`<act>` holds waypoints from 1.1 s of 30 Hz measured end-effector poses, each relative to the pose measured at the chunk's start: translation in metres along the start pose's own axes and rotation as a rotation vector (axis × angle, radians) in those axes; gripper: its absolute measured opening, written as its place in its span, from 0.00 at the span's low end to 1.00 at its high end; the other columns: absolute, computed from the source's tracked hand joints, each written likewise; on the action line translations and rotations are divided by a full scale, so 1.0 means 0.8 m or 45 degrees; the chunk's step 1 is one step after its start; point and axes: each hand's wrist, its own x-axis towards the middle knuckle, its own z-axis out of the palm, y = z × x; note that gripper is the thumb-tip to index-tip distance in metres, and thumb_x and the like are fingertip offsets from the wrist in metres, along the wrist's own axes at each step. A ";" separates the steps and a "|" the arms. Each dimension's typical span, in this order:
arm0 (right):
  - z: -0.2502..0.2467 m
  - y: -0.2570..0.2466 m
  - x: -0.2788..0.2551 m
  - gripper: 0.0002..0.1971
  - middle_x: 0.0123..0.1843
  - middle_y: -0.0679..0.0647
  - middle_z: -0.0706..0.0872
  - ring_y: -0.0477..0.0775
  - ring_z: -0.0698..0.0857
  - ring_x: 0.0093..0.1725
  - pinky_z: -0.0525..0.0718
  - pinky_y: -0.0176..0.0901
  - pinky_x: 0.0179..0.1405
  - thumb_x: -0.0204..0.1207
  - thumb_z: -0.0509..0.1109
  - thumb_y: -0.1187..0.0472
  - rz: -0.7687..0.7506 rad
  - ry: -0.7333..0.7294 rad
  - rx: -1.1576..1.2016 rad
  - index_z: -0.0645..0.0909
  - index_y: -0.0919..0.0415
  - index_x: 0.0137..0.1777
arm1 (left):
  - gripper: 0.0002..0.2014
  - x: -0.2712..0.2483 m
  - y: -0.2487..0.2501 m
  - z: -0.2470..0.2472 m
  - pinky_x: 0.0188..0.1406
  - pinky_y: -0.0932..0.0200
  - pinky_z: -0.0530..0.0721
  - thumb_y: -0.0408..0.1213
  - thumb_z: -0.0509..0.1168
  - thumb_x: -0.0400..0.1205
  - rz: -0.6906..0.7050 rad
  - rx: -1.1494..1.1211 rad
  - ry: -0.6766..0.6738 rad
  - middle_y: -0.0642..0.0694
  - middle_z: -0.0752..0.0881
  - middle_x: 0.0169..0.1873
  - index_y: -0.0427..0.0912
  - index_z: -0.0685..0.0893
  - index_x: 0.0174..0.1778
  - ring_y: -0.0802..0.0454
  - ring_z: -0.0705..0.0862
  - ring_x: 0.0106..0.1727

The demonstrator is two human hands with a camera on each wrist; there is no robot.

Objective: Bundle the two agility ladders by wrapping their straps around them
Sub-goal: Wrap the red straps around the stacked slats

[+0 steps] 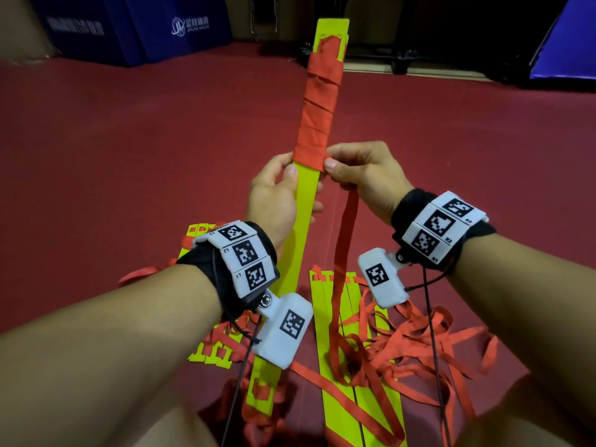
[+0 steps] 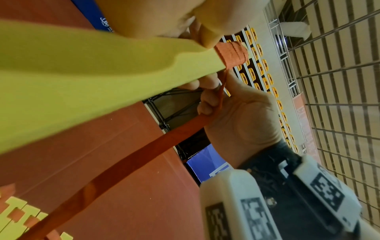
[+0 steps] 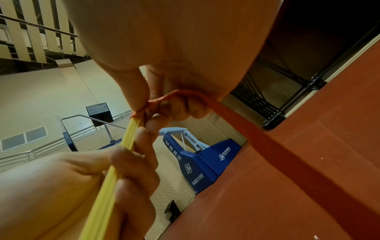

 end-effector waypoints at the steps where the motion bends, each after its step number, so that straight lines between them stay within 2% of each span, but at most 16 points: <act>1: 0.000 0.000 0.000 0.07 0.29 0.42 0.86 0.41 0.72 0.29 0.70 0.33 0.30 0.78 0.69 0.63 -0.012 -0.012 -0.007 0.88 0.61 0.48 | 0.13 0.000 0.002 0.000 0.21 0.63 0.78 0.36 0.52 0.94 -0.013 -0.011 0.006 0.44 0.88 0.34 0.42 0.79 0.70 0.52 0.83 0.22; 6: 0.002 -0.005 -0.004 0.05 0.29 0.39 0.85 0.43 0.72 0.31 0.69 0.36 0.31 0.81 0.69 0.62 -0.074 -0.037 0.019 0.86 0.54 0.46 | 0.07 -0.006 0.007 0.005 0.20 0.63 0.75 0.38 0.52 0.94 -0.064 -0.049 0.020 0.49 0.86 0.28 0.44 0.75 0.61 0.55 0.81 0.20; 8: 0.003 -0.006 -0.005 0.04 0.29 0.38 0.85 0.48 0.71 0.33 0.69 0.38 0.31 0.82 0.68 0.61 -0.063 -0.049 0.068 0.85 0.55 0.50 | 0.07 -0.008 0.007 0.008 0.20 0.64 0.74 0.38 0.52 0.94 -0.063 -0.045 0.025 0.51 0.84 0.26 0.43 0.74 0.59 0.57 0.79 0.19; 11: 0.002 -0.007 -0.006 0.07 0.30 0.41 0.82 0.51 0.70 0.33 0.68 0.41 0.32 0.80 0.69 0.57 -0.035 -0.061 0.102 0.86 0.56 0.53 | 0.06 -0.009 0.006 0.010 0.21 0.62 0.74 0.37 0.53 0.93 -0.023 -0.022 0.035 0.50 0.83 0.28 0.43 0.74 0.54 0.57 0.79 0.19; 14: 0.001 -0.007 -0.008 0.06 0.32 0.41 0.83 0.48 0.73 0.33 0.70 0.39 0.32 0.81 0.69 0.57 -0.045 -0.098 0.052 0.86 0.54 0.52 | 0.06 -0.009 0.004 0.009 0.22 0.61 0.75 0.33 0.55 0.92 0.040 0.028 0.035 0.47 0.83 0.32 0.42 0.75 0.51 0.55 0.77 0.22; 17: 0.003 -0.009 -0.010 0.05 0.41 0.45 0.86 0.41 0.83 0.38 0.76 0.32 0.36 0.84 0.70 0.59 -0.044 -0.091 -0.042 0.86 0.57 0.54 | 0.08 -0.009 0.004 0.009 0.28 0.55 0.78 0.33 0.57 0.91 0.050 0.067 0.011 0.44 0.86 0.36 0.44 0.77 0.47 0.54 0.79 0.27; 19: 0.004 -0.009 -0.010 0.06 0.45 0.50 0.85 0.34 0.82 0.35 0.76 0.25 0.37 0.84 0.70 0.62 -0.058 -0.068 -0.091 0.85 0.61 0.56 | 0.09 -0.010 0.005 0.008 0.32 0.52 0.81 0.34 0.59 0.91 0.054 0.078 0.014 0.48 0.87 0.35 0.46 0.79 0.46 0.54 0.83 0.29; 21: 0.005 -0.010 -0.008 0.05 0.46 0.50 0.83 0.33 0.81 0.34 0.75 0.25 0.38 0.84 0.71 0.61 -0.077 -0.055 -0.149 0.85 0.60 0.55 | 0.09 -0.011 0.006 0.008 0.34 0.49 0.83 0.34 0.60 0.90 0.046 0.067 0.021 0.54 0.87 0.32 0.46 0.80 0.46 0.56 0.86 0.33; 23: 0.006 -0.010 -0.006 0.04 0.47 0.50 0.84 0.35 0.82 0.38 0.78 0.30 0.42 0.83 0.72 0.58 -0.087 -0.048 -0.214 0.85 0.56 0.54 | 0.07 -0.013 0.008 0.009 0.35 0.47 0.85 0.34 0.60 0.90 0.027 0.059 0.025 0.55 0.87 0.33 0.45 0.81 0.48 0.56 0.87 0.35; 26: 0.006 -0.008 -0.004 0.11 0.49 0.57 0.88 0.49 0.86 0.47 0.85 0.51 0.54 0.81 0.72 0.50 -0.081 -0.005 -0.307 0.85 0.58 0.53 | 0.09 -0.014 0.010 0.009 0.35 0.49 0.86 0.35 0.60 0.90 -0.003 0.055 0.017 0.53 0.87 0.34 0.47 0.82 0.46 0.54 0.87 0.37; 27: 0.005 -0.007 -0.004 0.12 0.47 0.56 0.87 0.47 0.85 0.45 0.85 0.52 0.53 0.80 0.71 0.49 -0.076 0.015 -0.317 0.85 0.57 0.51 | 0.10 -0.014 0.010 0.009 0.36 0.49 0.86 0.35 0.60 0.90 -0.017 0.051 0.005 0.53 0.87 0.34 0.48 0.83 0.45 0.54 0.88 0.38; 29: 0.003 -0.005 -0.003 0.07 0.41 0.45 0.84 0.36 0.81 0.38 0.79 0.42 0.42 0.80 0.72 0.50 -0.045 0.034 -0.296 0.83 0.52 0.46 | 0.11 -0.016 0.011 0.009 0.41 0.48 0.87 0.37 0.59 0.90 -0.045 0.035 -0.047 0.53 0.88 0.35 0.48 0.85 0.47 0.54 0.89 0.41; 30: 0.002 -0.004 -0.002 0.07 0.39 0.41 0.81 0.35 0.79 0.35 0.76 0.39 0.40 0.80 0.72 0.51 -0.016 0.040 -0.288 0.81 0.51 0.44 | 0.11 -0.016 0.012 0.008 0.43 0.47 0.87 0.36 0.58 0.90 -0.054 0.024 -0.081 0.52 0.88 0.37 0.47 0.87 0.50 0.53 0.90 0.43; 33: 0.002 0.000 -0.002 0.12 0.38 0.44 0.80 0.46 0.78 0.35 0.76 0.45 0.41 0.76 0.71 0.43 0.075 0.062 -0.308 0.78 0.51 0.43 | 0.12 -0.016 0.011 0.007 0.44 0.46 0.84 0.36 0.60 0.87 -0.054 0.039 -0.167 0.46 0.88 0.40 0.44 0.90 0.54 0.49 0.89 0.43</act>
